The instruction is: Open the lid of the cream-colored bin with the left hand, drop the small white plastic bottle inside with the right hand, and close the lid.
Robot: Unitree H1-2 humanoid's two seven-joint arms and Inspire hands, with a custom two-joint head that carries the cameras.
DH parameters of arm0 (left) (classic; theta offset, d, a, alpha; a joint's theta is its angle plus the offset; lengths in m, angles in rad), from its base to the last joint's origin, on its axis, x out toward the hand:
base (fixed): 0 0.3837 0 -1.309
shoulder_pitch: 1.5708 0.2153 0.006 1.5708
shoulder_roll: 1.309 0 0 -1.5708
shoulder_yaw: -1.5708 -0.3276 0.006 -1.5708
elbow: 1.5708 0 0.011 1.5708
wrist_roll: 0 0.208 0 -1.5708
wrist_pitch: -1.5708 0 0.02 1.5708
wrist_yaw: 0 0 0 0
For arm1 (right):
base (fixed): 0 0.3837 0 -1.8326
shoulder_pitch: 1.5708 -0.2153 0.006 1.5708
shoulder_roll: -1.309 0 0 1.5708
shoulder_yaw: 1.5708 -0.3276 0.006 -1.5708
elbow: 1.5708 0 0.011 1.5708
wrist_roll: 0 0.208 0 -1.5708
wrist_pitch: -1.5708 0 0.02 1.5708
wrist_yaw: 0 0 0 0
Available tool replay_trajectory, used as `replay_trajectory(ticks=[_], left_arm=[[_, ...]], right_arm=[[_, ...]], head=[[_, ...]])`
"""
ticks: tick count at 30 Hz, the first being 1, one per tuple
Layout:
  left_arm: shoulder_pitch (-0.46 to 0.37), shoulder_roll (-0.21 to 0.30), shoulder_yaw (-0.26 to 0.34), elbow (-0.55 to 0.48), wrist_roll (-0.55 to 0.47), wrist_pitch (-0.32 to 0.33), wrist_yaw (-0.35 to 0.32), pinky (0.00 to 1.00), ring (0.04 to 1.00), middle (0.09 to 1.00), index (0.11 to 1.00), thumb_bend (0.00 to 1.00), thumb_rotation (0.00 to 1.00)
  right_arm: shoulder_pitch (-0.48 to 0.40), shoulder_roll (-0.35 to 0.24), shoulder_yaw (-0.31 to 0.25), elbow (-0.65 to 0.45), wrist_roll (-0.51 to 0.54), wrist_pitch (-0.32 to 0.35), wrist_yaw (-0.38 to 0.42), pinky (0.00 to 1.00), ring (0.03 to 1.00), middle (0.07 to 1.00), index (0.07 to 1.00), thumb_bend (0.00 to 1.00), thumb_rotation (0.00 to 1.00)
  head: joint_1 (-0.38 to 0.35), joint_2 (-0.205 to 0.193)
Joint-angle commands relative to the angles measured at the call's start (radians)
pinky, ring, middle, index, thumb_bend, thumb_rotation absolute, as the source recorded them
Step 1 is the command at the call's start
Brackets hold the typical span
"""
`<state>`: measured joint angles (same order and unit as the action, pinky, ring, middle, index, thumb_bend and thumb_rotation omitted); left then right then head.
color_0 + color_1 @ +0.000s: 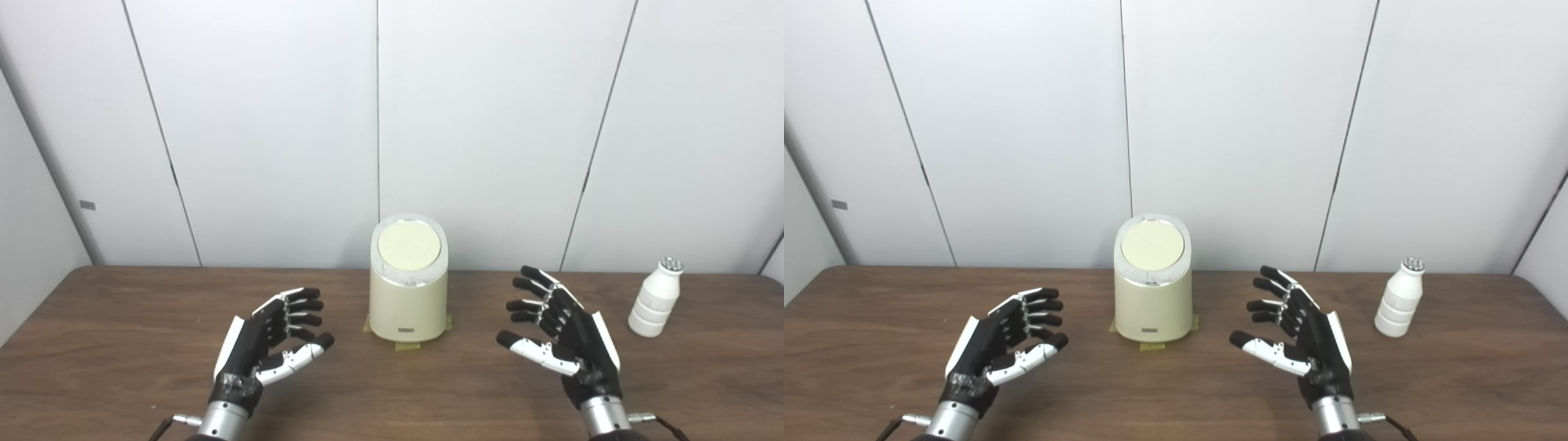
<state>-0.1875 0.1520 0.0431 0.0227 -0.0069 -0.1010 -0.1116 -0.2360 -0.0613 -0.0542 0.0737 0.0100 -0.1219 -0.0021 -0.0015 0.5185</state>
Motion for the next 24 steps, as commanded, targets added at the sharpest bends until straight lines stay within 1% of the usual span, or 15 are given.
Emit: replay_trajectory(ticks=[1,6,10,19,22,24], left_arm=[[-0.042,0.006,0.0,-0.016,-0.006,-0.046,0.004,0.57,0.656,0.711,0.751,0.72,0.18],[-0.043,0.004,0.001,-0.017,0.001,-0.042,0.007,0.57,0.659,0.713,0.751,0.72,0.19],[-0.042,0.004,0.001,-0.017,0.001,-0.043,0.006,0.57,0.658,0.715,0.752,0.7,0.17],[-0.044,0.004,0.002,-0.01,0.0,-0.049,0.007,0.56,0.658,0.713,0.753,0.7,0.17],[-0.045,-0.004,0.004,-0.012,0.008,-0.041,0.019,0.56,0.658,0.721,0.758,0.71,0.19],[-0.042,-0.017,0.006,-0.024,0.005,-0.02,0.029,0.55,0.678,0.752,0.776,0.71,0.22]], right_arm=[[-0.028,-0.005,0.0,-0.032,-0.001,-0.019,0.0,0.58,0.633,0.774,0.793,0.83,0.2],[-0.03,-0.008,0.0,-0.028,-0.003,-0.026,0.001,0.58,0.631,0.772,0.792,0.83,0.21],[-0.03,-0.009,0.0,-0.028,0.002,-0.032,0.005,0.58,0.631,0.77,0.793,0.83,0.2],[-0.032,-0.007,0.002,-0.023,0.002,-0.033,0.006,0.58,0.633,0.768,0.79,0.83,0.2],[-0.033,-0.005,0.003,-0.021,-0.004,-0.032,0.001,0.59,0.633,0.768,0.791,0.83,0.2],[-0.034,-0.004,0.003,-0.019,-0.006,-0.036,-0.001,0.59,0.631,0.766,0.79,0.82,0.19]], head=[[0.0,0.0],[0.001,0.001],[0.002,0.0],[0.004,-0.008],[0.006,-0.018],[0.006,-0.018]])
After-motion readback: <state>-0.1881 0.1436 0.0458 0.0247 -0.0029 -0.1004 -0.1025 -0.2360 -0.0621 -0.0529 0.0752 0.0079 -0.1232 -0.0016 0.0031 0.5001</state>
